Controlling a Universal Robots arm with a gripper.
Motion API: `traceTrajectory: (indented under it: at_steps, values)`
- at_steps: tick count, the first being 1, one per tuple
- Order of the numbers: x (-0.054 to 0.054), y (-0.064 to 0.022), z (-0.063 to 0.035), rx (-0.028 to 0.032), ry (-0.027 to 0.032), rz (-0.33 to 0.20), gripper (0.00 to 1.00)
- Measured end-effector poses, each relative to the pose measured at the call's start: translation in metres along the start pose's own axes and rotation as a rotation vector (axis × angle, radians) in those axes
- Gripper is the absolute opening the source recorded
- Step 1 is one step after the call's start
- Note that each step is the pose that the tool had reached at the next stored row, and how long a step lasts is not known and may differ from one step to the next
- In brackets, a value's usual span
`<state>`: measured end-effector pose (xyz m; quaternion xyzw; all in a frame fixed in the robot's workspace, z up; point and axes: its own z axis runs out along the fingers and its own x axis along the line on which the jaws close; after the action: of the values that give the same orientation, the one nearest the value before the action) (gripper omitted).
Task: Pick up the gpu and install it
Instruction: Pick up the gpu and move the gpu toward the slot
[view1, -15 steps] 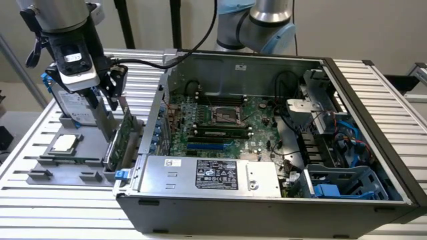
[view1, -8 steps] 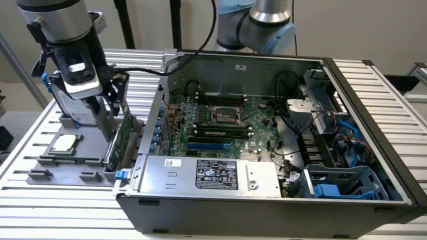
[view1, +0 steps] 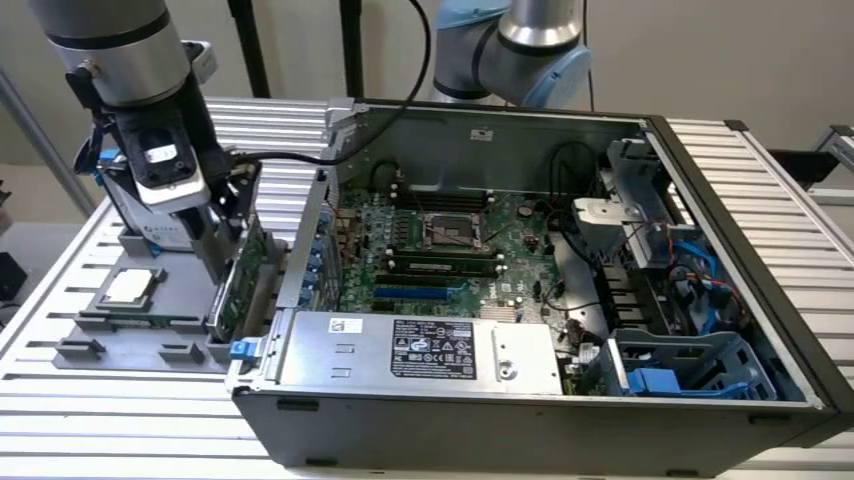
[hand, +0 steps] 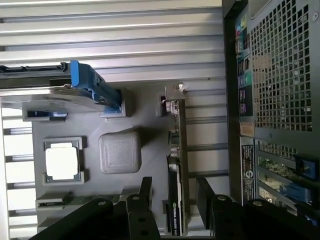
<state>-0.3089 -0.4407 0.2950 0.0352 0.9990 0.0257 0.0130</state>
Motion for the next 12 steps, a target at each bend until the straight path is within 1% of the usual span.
traceTrajectory:
  at_steps: [12]
  values:
    - [-0.001, -0.0076, 0.0215, 0.0, 0.0, 0.0, 1.0]
